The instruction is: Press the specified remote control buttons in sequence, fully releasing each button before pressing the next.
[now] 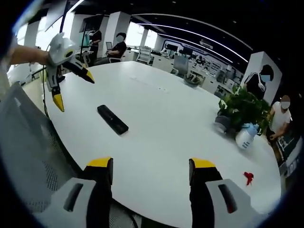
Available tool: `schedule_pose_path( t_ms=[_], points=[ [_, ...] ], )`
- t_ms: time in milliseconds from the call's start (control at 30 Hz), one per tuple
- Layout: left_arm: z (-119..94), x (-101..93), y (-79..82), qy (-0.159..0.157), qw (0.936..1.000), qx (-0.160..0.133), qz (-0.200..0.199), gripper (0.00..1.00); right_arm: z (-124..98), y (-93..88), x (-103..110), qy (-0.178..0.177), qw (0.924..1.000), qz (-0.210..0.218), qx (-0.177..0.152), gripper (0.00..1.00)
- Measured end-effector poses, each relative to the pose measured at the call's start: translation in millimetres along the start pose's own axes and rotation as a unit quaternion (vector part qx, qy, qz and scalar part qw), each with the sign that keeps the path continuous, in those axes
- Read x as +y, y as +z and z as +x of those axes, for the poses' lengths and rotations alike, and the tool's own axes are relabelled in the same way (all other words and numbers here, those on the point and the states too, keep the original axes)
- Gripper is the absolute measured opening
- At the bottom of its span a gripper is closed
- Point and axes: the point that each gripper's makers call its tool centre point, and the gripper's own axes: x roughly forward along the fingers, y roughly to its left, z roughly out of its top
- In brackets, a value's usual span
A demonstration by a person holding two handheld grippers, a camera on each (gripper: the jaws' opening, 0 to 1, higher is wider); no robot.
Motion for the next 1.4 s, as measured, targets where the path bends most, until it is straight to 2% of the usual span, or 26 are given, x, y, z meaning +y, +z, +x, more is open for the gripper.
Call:
schedule_pose_path(
  t_ms=[133, 300, 433, 533, 567, 633, 667, 767, 1100, 1400],
  points=[
    [2, -1.2, 0.5, -0.009, 0.9999, 0.000, -0.012, 1.00, -2, 4.4, -2, -0.007, 0.9999, -0.006, -0.011, 0.63],
    [6, -1.9, -0.3, -0.011, 0.9999, 0.007, -0.008, 1.00, -1, 3.5, -2, -0.003, 1.0000, 0.000, -0.008, 0.63],
    [10, -4.6, 6.6, -0.023, 0.9995, 0.002, -0.023, 1.00, -1, 3.4, 0, -0.002, 0.9999, -0.007, -0.007, 0.62],
    [14, -6.0, 10.9, -0.025, 0.9995, 0.002, -0.016, 1.00, -1, 2.7, -1, -0.002, 1.0000, -0.008, -0.005, 0.62],
    [15, -5.8, 11.5, -0.026, 0.9996, 0.004, -0.011, 0.97, -1, 2.7, -1, -0.003, 1.0000, -0.006, -0.006, 0.62],
    [17, -5.9, 13.0, -0.029, 0.9995, 0.010, -0.002, 0.86, 0, 1.5, -3, -0.007, 1.0000, -0.005, -0.003, 0.61],
    [18, -5.9, 14.8, -0.031, 0.9995, 0.009, -0.003, 0.85, 0, 0.6, -4, -0.008, 1.0000, -0.005, -0.001, 0.61],
    [22, -1.4, 20.1, -0.038, 0.9992, -0.003, -0.009, 0.92, -1, 1.1, -5, -0.011, 0.9999, -0.002, -0.004, 0.61],
    [34, -2.2, 23.2, -0.054, 0.9985, 0.007, -0.007, 0.92, -1, 0.8, -8, -0.017, 0.9998, -0.001, -0.004, 0.61],
    [41, 0.5, 17.1, -0.055, 0.9982, 0.022, -0.002, 0.93, -1, -0.2, -7, -0.016, 0.9998, -0.009, -0.001, 0.60]
  ],
)
